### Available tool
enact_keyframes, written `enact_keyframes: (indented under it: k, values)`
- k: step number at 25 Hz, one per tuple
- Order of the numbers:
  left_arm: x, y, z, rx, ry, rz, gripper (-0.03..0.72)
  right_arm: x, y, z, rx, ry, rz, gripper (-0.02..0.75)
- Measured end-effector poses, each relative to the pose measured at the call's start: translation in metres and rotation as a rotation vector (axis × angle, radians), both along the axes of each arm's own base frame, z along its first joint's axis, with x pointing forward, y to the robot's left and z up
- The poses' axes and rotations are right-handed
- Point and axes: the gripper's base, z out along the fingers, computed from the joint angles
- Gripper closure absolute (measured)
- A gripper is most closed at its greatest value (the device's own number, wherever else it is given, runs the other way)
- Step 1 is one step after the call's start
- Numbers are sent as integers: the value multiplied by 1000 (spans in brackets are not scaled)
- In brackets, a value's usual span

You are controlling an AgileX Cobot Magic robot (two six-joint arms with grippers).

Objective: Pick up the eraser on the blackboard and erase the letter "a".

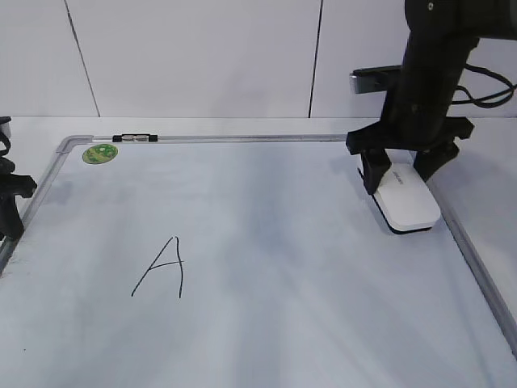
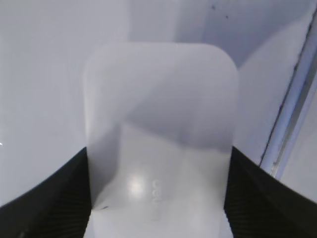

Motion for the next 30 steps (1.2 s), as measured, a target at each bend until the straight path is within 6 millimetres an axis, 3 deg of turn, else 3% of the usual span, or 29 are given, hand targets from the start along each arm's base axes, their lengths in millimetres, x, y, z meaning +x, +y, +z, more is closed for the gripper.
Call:
enact_keyframes:
  k: [11,21,30]
  values:
    - [0,0,0,1,-2,0,519,-35,-46,-31,-5,162,-114,154]
    - [0,0,0,1,-2,0,507,-24,-61,-34,30,67,-162,154]
    - [0,0,0,1,-2,0,498,-19,-61,-34,41,12,-164,154]
